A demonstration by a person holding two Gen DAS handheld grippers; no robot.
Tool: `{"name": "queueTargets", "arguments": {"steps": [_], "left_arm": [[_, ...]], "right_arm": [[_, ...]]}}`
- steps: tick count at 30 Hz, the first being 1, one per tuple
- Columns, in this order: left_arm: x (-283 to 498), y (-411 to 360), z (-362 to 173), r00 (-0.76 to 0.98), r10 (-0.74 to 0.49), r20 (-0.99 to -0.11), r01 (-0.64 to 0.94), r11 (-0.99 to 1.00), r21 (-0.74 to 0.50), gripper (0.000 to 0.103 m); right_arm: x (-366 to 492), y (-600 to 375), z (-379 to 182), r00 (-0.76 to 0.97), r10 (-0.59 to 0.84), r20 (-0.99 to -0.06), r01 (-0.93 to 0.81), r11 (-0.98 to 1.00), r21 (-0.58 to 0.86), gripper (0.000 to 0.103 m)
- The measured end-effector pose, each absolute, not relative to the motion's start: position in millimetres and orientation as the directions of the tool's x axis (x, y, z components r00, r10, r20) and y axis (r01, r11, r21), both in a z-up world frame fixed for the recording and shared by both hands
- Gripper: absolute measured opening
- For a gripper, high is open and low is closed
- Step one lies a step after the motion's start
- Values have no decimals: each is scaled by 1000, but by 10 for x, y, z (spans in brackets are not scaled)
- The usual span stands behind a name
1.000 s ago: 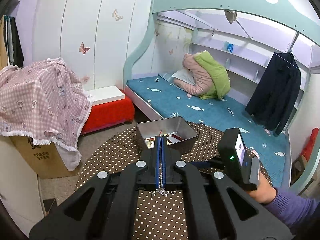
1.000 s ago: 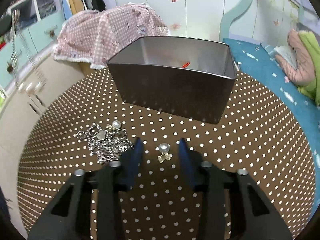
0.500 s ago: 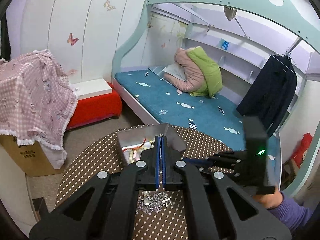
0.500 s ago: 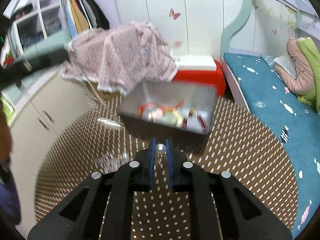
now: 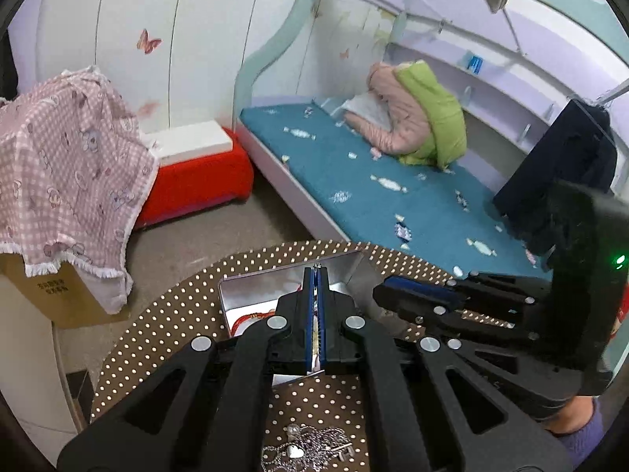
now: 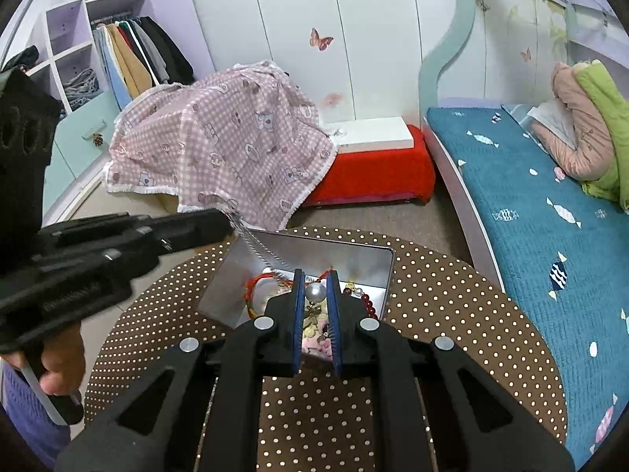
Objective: Organize jewelry
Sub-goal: 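Lower the silver chain and pearl earring into the grey box, open both tools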
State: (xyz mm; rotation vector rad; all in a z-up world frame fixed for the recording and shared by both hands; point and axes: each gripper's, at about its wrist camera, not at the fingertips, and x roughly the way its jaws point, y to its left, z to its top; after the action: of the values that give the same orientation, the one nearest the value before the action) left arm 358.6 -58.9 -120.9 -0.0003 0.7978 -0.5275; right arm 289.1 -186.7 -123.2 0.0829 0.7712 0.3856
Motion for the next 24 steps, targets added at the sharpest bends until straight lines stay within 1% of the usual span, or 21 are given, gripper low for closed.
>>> {"name": "queueTargets", "arguments": {"steps": [6, 16, 23, 24], "left_arm": [[3680, -619, -1467, 561, -409, -719, 431, 887, -169, 1], [3657, -690, -1637, 585, -317, -746, 417, 907, -59, 2], [3674, -649, -1733, 576, -295, -763, 399, 915, -53, 2], [3674, -645, -1738, 577, -290, -763, 395, 917, -51, 4]], "right_arm": [[2983, -1825, -1364, 623, 360, -695, -303, 930, 210, 10], [3080, -1780, -1518, 591, 344, -730, -290, 935, 205, 10], [3082, -1741, -1555, 580, 345, -738, -295, 933, 204, 10], [3085, -1732, -1559, 578, 347, -739, -297, 933, 206, 10]]}}
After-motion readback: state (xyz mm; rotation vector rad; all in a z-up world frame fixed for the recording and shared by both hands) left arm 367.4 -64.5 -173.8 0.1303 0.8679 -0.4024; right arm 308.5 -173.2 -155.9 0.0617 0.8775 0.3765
